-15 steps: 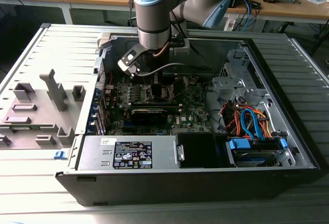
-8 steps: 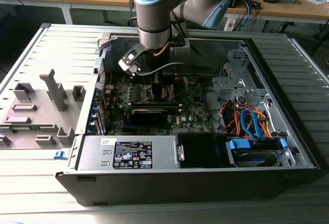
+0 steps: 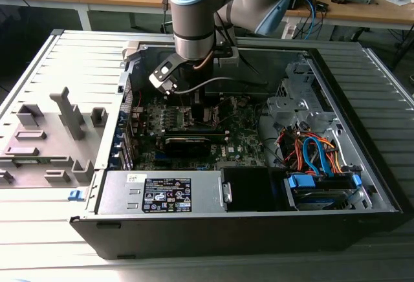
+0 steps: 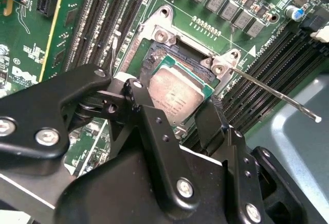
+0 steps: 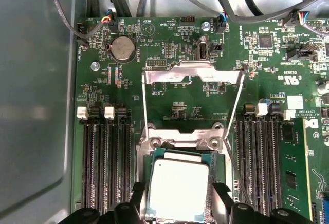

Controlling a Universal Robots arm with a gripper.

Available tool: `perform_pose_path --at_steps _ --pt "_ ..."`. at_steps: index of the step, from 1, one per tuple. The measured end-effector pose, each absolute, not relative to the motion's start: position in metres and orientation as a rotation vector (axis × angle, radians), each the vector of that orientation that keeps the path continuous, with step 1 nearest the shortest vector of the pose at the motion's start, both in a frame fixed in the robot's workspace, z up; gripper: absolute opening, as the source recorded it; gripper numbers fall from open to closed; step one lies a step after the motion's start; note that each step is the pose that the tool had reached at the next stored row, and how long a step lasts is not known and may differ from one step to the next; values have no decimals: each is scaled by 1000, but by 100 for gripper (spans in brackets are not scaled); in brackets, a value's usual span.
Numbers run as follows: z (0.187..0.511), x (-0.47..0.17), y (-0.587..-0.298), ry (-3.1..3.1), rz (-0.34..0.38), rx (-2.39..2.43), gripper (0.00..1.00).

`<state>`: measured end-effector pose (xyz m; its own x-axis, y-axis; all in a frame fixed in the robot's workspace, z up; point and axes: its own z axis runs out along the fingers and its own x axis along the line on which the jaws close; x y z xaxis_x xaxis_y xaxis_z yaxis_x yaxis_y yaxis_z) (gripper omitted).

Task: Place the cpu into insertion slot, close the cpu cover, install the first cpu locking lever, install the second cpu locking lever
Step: 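Place the cpu into insertion slot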

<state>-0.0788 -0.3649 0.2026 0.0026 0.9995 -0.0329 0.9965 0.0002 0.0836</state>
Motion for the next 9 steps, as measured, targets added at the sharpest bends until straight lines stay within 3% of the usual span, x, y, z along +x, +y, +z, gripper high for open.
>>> perform_pose_path --at_steps 9 --pt "201 -78 -365 2105 46 2213 62"
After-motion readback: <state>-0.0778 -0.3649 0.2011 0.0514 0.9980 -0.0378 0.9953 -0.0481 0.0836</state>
